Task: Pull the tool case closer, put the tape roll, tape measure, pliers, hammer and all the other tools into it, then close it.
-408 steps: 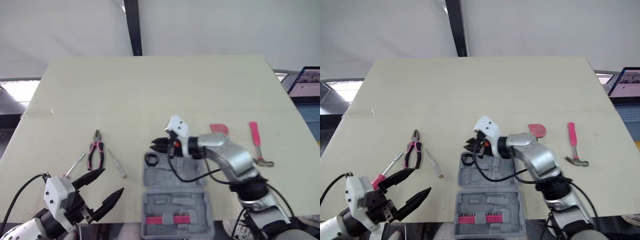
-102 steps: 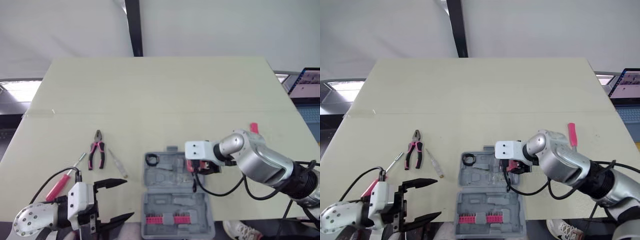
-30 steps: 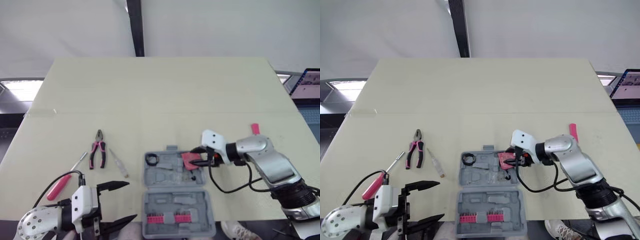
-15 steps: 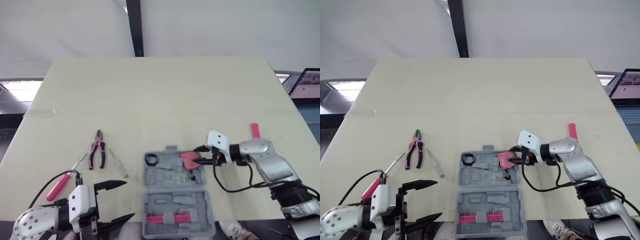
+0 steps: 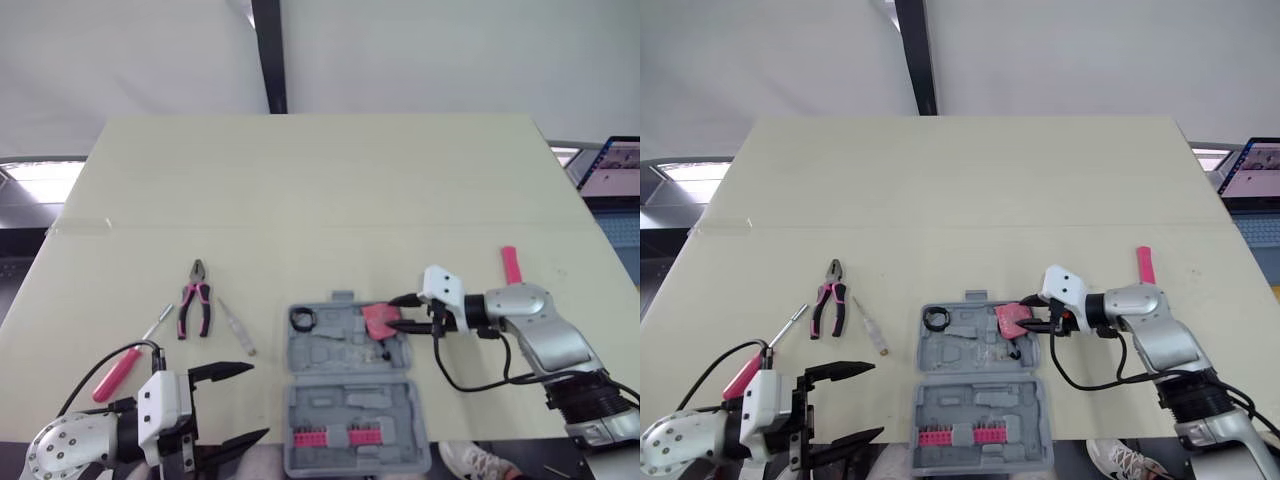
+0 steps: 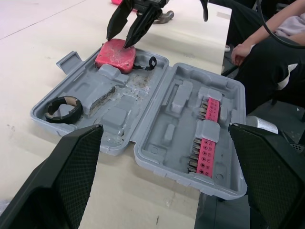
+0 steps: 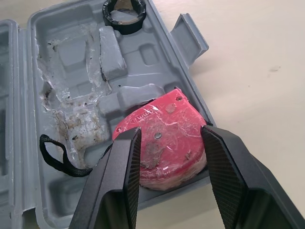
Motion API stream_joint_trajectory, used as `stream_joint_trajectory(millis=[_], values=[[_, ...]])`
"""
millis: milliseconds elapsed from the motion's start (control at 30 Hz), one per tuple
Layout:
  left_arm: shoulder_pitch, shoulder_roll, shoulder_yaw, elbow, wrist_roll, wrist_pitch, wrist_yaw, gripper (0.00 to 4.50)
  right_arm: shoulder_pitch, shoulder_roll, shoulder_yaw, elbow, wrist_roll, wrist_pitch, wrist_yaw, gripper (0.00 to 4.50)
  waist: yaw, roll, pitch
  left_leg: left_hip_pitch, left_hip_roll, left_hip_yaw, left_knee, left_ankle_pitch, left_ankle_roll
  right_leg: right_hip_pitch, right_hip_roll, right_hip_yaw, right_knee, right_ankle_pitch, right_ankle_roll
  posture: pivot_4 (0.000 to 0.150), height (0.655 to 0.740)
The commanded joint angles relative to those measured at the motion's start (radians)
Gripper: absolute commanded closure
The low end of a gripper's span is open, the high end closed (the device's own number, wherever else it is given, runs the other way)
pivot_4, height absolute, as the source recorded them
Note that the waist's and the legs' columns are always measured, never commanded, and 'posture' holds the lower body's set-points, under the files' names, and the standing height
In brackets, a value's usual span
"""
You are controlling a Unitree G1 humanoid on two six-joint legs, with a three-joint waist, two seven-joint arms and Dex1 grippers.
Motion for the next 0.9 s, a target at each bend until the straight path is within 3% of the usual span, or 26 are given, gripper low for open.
stream_joint_trajectory(millis=[33,900], values=[[0.004,0.001,0.02,-0.027,-0.03,0.002,-0.001,0.0,0.008,-0.006,-0.021,-0.014,0.01,-0.03,0.01,2.38,0.0,0.0,0.0,0.0,0.0,0.0,0.0,0.0,0.0,0.0,0.0,0.0,0.0,0.0,0.0,0.15,0.74],[-0.022,-0.031,0.061,-0.053,-0.101,0.083,0.082,0.0,0.042,0.008,0.017,0.077,-0.071,-0.135,-0.013,2.38,0.0,0.0,0.0,0.003,0.0,0.0,0.0,0.0,0.0,0.004,0.0,0.0,-0.001,0.0,0.0,0.15,0.74]])
